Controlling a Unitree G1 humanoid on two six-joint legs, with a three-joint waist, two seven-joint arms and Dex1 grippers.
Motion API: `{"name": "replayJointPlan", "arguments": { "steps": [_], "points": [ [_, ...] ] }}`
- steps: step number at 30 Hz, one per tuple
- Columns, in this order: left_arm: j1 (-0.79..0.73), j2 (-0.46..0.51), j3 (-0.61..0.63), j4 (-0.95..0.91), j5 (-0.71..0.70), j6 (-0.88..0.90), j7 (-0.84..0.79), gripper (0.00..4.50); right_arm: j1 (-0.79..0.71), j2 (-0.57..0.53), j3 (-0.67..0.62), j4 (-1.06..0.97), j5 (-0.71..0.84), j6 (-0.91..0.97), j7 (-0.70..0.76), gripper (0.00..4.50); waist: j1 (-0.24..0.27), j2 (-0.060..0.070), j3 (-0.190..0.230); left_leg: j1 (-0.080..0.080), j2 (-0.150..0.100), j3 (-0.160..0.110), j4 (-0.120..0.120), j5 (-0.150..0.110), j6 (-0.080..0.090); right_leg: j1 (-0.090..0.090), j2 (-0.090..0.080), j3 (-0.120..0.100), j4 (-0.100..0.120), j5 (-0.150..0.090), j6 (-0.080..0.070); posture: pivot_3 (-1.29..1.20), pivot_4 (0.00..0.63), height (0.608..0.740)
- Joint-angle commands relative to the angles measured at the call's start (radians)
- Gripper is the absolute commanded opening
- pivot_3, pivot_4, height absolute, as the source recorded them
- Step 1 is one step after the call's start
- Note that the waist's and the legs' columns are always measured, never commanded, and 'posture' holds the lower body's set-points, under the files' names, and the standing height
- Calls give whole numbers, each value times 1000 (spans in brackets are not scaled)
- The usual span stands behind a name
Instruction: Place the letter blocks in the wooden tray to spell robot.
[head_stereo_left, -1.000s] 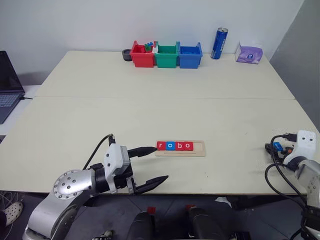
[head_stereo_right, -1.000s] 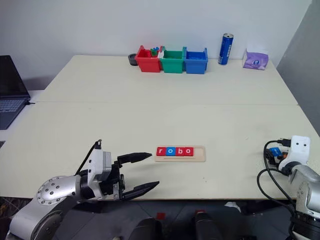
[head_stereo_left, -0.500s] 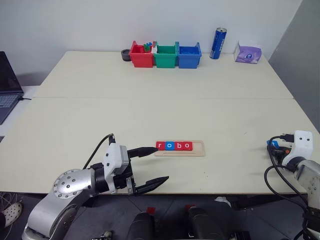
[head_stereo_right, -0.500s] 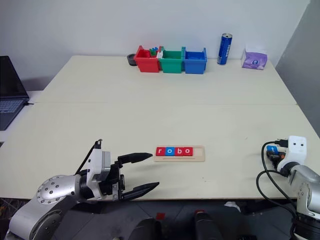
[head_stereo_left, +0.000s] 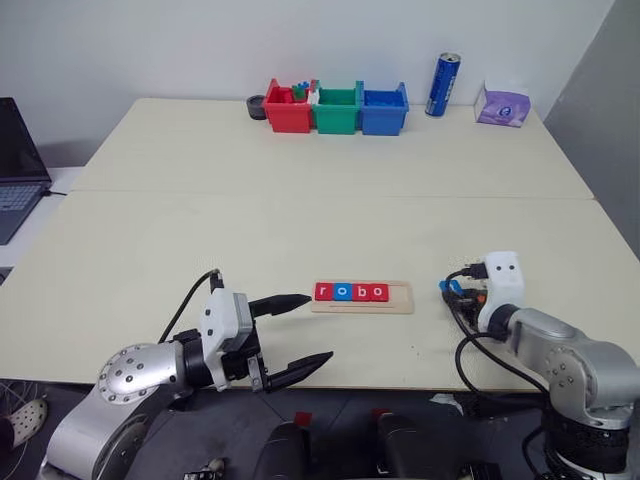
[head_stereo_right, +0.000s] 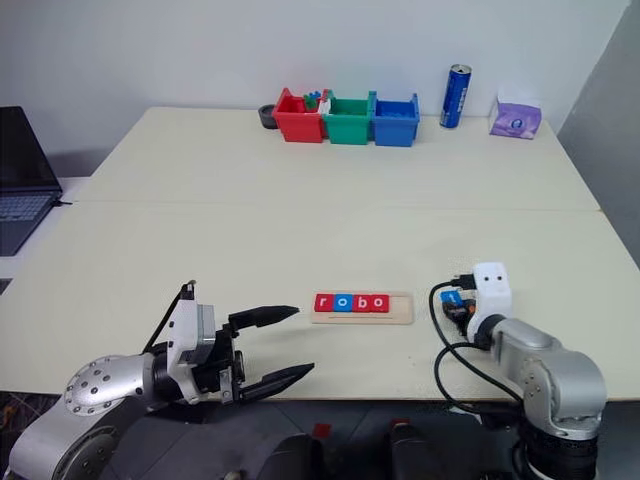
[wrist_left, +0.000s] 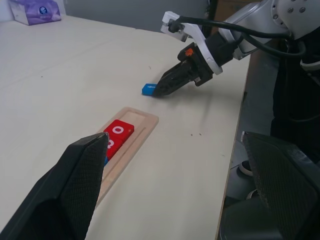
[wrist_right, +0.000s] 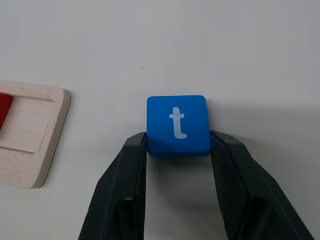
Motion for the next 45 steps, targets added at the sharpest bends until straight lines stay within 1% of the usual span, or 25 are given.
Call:
{"name": "replayJointPlan", "arguments": {
  "steps": [1,8,9,10,13,16,18,20,22,24,25,27,29,31,33,35,37,41,45],
  "points": [
    [8,8,25,-48,-5,-7,10,4500,-9,18,1,-22,-12,40,-19,1461,0,0,0,0,0,0,0,0,0,0,0,0,0,0,0,0,150,740],
    [17,8,25,-51,1,-12,16,4500,-13,76,8,-98,-2,184,-11,1461,0,0,0,0,0,-1,0,0,0,0,2,-1,0,0,0,0,150,740],
    [15,8,24,-50,2,-13,17,4500,-15,80,9,-103,-1,195,-7,2175,0,0,0,0,0,-1,0,0,0,0,2,-1,0,0,0,0,150,740],
    [15,8,23,-50,3,-14,18,4500,-15,85,9,-106,4,201,-3,2442,0,0,0,0,0,-1,0,0,0,0,2,-1,0,0,0,0,150,740],
    [11,8,19,-46,6,-18,17,4500,-17,83,5,-108,21,202,24,3472,-1,0,0,0,0,-1,0,0,0,0,2,-1,0,0,0,0,150,740],
    [7,6,14,-42,10,-21,14,4500,-27,33,-5,-95,39,202,67,4454,-1,0,0,0,0,-1,0,0,0,0,2,-1,0,0,0,0,150,740],
    [4,4,11,-37,13,-25,12,4500,-47,-36,-6,-80,60,202,118,4454,-1,0,0,1,0,-1,0,0,0,0,2,-1,0,0,0,0,150,740],
    [3,3,9,-33,15,-28,10,4500,-62,-136,15,-60,85,168,186,4454,0,0,0,0,-1,0,0,0,0,0,1,-2,0,0,0,0,150,740],
    [2,1,8,-29,17,-32,6,4500,-56,-355,84,-13,97,-1,355,4454,1,1,1,0,-1,1,0,0,0,0,0,-2,-1,0,0,0,150,740],
    [1,0,7,-26,19,-35,2,4500,-34,-530,141,43,87,-188,526,4454,1,2,2,0,-1,2,0,0,0,-1,-1,-2,-1,0,0,0,150,740],
    [-1,0,5,-24,20,-36,1,4500,-16,-592,165,86,70,-310,612,4454,0,2,1,0,-2,2,0,0,1,0,-2,-3,-2,0,0,0,150,740],
    [-5,-1,2,-21,21,-37,0,4500,13,-664,200,174,32,-528,735,4454,1,-2,0,0,-2,2,-1,0,1,1,0,-4,-4,0,1,0,150,740],
    [-11,-3,-1,-17,21,-37,-4,4500,20,-679,225,293,13,-734,865,4454,-1,-2,1,0,-1,1,0,-1,1,1,2,-4,-4,0,1,0,150,740],
    [-18,-5,-4,-13,21,-37,-8,4500,6,-675,265,420,-38,-936,954,4454,-2,-2,1,1,-1,2,0,-1,1,1,2,-3,-3,0,1,0,150,740],
    [-22,-5,-5,-11,20,-36,-10,4500,-26,-657,292,525,-71,-1061,1005,4454,-1,-2,1,1,-1,2,0,-1,1,1,2,-3,-2,0,1,0,150,740],
    [-27,-5,-5,-9,19,-37,-11,4500,-94,-619,317,647,-102,-1165,1039,4454,-3,-2,1,1,-1,2,1,-1,1,1,2,-2,-1,0,1,0,150,740],
    [-29,-4,-7,-8,20,-39,-12,4500,-146,-592,333,735,-132,-1235,1056,4454,-3,-2,2,3,-1,3,1,-1,1,1,2,-1,0,0,1,0,150,740],
    [-37,-3,-7,-7,19,-37,-8,4500,-261,-538,364,906,-176,-1313,1099,4454,0,-2,2,5,-1,3,1,-1,1,3,2,-1,1,0,1,0,150,740],
    [-40,-4,-9,-7,21,-37,-5,4500,-306,-518,389,1000,-203,-1363,1158,4454,1,-2,2,5,-1,3,1,-1,1,3,2,-1,1,1,0,0,150,740]
  ]
}}
